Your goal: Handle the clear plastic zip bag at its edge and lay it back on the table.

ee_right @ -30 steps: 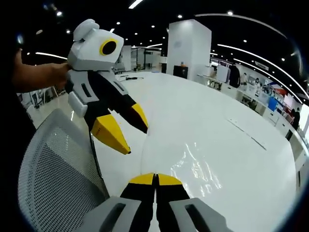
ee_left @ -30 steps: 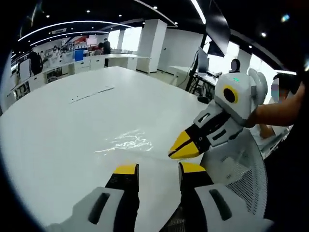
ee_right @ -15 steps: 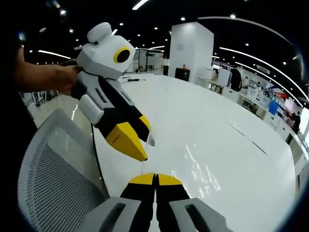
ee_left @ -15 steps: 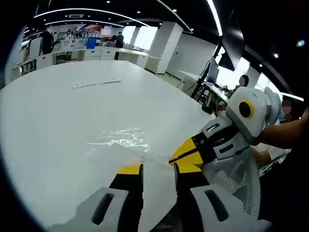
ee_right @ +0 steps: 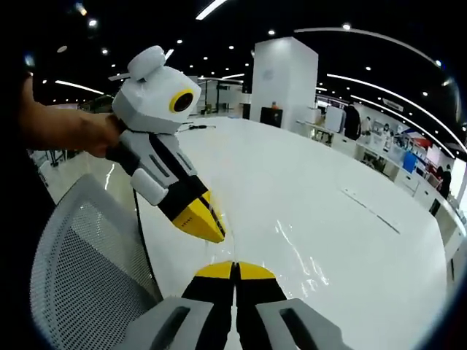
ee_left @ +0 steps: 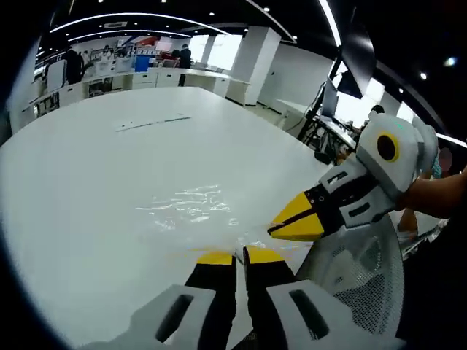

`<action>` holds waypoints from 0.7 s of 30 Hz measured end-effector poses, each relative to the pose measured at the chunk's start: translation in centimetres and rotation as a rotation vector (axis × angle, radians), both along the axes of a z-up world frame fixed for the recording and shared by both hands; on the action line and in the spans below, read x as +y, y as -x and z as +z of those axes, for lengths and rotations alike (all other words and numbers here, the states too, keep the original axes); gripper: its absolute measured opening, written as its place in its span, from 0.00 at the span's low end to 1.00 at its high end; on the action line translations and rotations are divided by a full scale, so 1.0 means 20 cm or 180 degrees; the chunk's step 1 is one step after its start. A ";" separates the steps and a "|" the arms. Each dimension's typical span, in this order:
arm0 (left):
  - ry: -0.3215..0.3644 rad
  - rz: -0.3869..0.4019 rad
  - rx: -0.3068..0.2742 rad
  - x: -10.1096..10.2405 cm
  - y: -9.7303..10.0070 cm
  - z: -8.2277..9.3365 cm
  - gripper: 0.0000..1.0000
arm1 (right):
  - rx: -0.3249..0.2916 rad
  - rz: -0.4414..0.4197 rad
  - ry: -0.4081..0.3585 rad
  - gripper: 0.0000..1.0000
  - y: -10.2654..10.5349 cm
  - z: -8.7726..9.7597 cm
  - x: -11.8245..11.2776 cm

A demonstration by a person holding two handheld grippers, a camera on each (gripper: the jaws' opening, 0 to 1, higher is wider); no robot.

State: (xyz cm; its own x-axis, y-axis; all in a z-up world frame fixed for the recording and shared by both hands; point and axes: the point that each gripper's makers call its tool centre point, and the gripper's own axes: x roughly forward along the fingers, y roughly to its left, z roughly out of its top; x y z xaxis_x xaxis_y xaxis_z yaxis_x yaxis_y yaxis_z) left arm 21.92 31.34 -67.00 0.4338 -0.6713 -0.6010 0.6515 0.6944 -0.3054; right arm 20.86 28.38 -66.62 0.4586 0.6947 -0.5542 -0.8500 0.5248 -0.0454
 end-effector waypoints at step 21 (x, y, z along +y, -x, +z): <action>-0.0276 -0.0095 0.0026 0.06 0.08 -0.11 0.00 | -0.0150 -0.0332 -0.0100 0.00 -0.12 0.10 -0.07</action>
State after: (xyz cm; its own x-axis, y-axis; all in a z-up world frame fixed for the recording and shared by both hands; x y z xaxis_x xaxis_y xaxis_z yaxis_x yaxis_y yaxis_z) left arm 20.25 32.48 -69.10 0.4090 -0.6292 -0.6609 0.6701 0.6988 -0.2505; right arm 23.31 27.00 -64.63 0.5544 0.6584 -0.5091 -0.7879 0.6122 -0.0664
